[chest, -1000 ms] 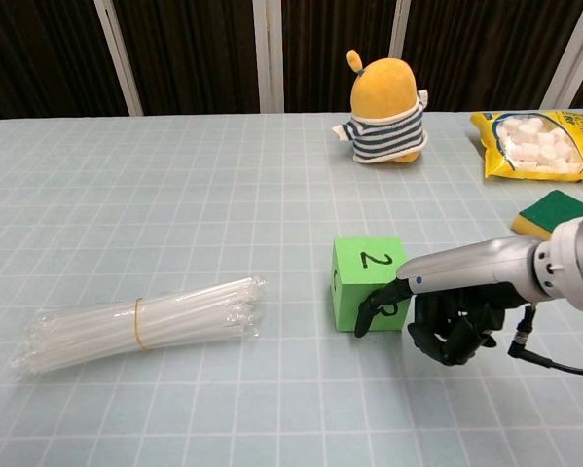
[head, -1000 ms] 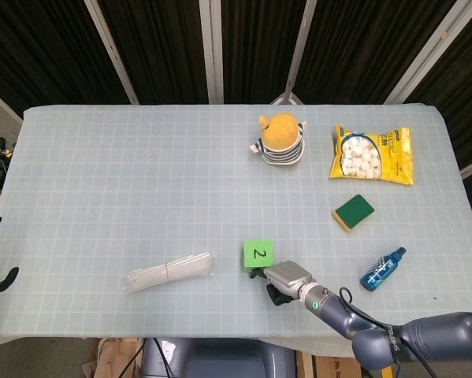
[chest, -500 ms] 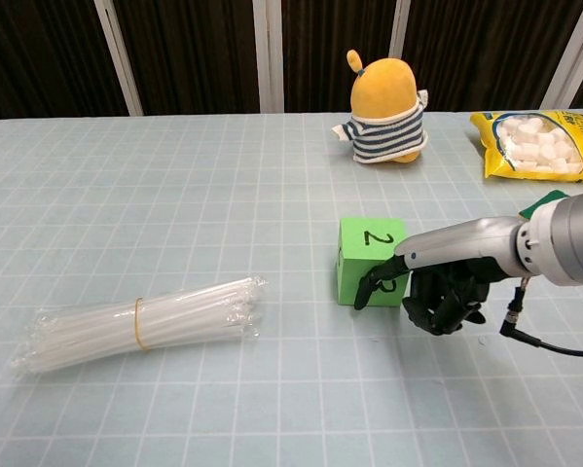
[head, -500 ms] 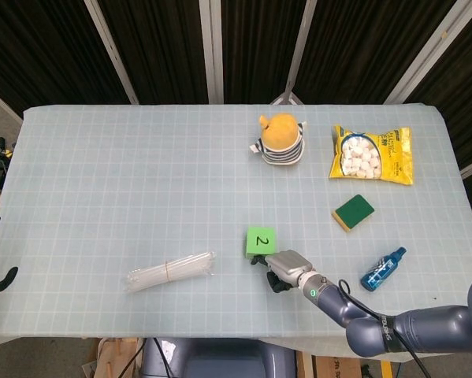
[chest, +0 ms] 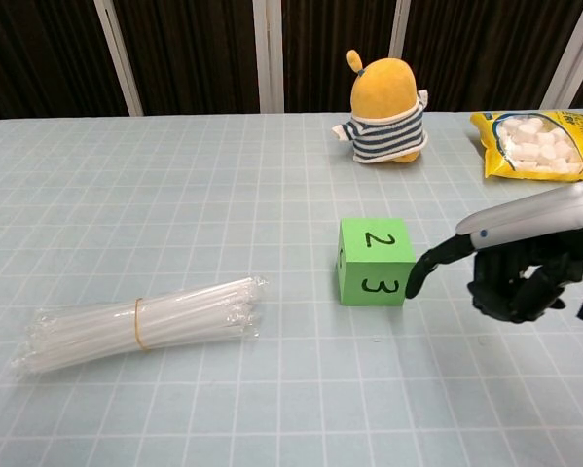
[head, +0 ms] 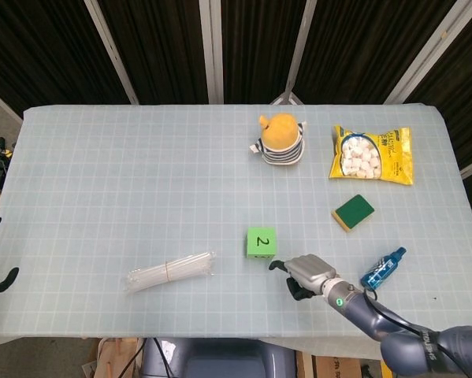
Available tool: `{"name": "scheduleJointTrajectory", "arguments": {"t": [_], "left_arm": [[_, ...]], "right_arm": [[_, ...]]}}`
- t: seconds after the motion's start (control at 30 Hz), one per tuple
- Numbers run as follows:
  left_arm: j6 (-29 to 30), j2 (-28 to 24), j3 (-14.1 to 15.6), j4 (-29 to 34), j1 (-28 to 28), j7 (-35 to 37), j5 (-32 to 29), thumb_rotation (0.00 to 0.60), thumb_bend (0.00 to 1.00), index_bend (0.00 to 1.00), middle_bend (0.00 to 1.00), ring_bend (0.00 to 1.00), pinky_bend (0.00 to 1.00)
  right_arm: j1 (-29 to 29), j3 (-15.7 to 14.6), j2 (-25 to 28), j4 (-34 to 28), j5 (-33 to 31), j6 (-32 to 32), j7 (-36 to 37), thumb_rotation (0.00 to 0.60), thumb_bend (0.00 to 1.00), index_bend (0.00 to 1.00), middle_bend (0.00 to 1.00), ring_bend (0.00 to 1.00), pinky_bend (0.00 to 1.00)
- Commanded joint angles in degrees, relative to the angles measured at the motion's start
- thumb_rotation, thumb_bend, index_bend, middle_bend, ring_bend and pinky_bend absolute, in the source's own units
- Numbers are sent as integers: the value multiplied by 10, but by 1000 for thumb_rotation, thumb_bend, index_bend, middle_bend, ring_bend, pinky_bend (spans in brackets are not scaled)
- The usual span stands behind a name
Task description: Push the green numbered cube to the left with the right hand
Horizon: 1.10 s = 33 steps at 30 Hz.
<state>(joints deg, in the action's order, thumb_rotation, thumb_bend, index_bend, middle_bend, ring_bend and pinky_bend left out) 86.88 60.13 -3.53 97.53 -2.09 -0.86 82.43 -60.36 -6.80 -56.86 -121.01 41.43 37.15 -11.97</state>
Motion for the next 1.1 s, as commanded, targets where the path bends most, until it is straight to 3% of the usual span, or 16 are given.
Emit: {"name": "scheduleJointTrajectory", "arguments": {"t": [0.03, 0.1, 0.23, 0.3, 0.4, 0.53, 0.67, 0.8, 0.9, 1.1], "left_arm": [[1, 1, 1, 0, 0, -2, 3, 600, 344, 45, 0, 0, 0], [-1, 0, 3, 1, 0, 0, 6, 600, 344, 45, 0, 0, 0], [-2, 1, 4, 1, 0, -3, 5, 600, 344, 45, 0, 0, 0], [-2, 1, 4, 2, -1, -5, 5, 600, 344, 45, 0, 0, 0], [-1, 2, 6, 3, 0, -7, 8, 600, 344, 46, 0, 0, 0], [-3, 5, 7, 4, -1, -14, 7, 600, 344, 46, 0, 0, 0], [-6, 8, 11, 6, -2, -25, 13, 600, 343, 46, 0, 0, 0], [-6, 9, 17, 7, -2, -30, 22, 600, 344, 45, 0, 0, 0], [-2, 10, 16, 4, -2, -30, 27, 600, 344, 45, 0, 0, 0], [4, 13, 16, -4, -2, -20, 36, 600, 344, 45, 0, 0, 0]], "right_arm": [[43, -2, 68, -25, 48, 19, 36, 600, 829, 193, 815, 825, 721], [87, 8, 110, -13, 61, 106, 56, 600, 828, 193, 744, 751, 688], [146, 9, 128, 6, 85, 223, 36, 600, 817, 193, 519, 558, 495], [173, 9, 121, 18, 94, 287, 7, 600, 775, 192, 453, 489, 423], [238, 2, 86, 49, 138, 432, -61, 600, 646, 178, 348, 379, 325], [332, -23, 40, 90, 237, 551, -46, 600, 507, 140, 234, 251, 200], [417, -59, 1, 150, 333, 616, 11, 600, 441, 117, 170, 174, 121], [476, -77, -47, 218, 408, 662, 33, 600, 424, 116, 164, 161, 111], [502, -76, -74, 254, 443, 679, 31, 600, 424, 104, 154, 149, 106], [521, -61, -81, 254, 469, 676, -32, 600, 387, 81, 131, 135, 88]]}}
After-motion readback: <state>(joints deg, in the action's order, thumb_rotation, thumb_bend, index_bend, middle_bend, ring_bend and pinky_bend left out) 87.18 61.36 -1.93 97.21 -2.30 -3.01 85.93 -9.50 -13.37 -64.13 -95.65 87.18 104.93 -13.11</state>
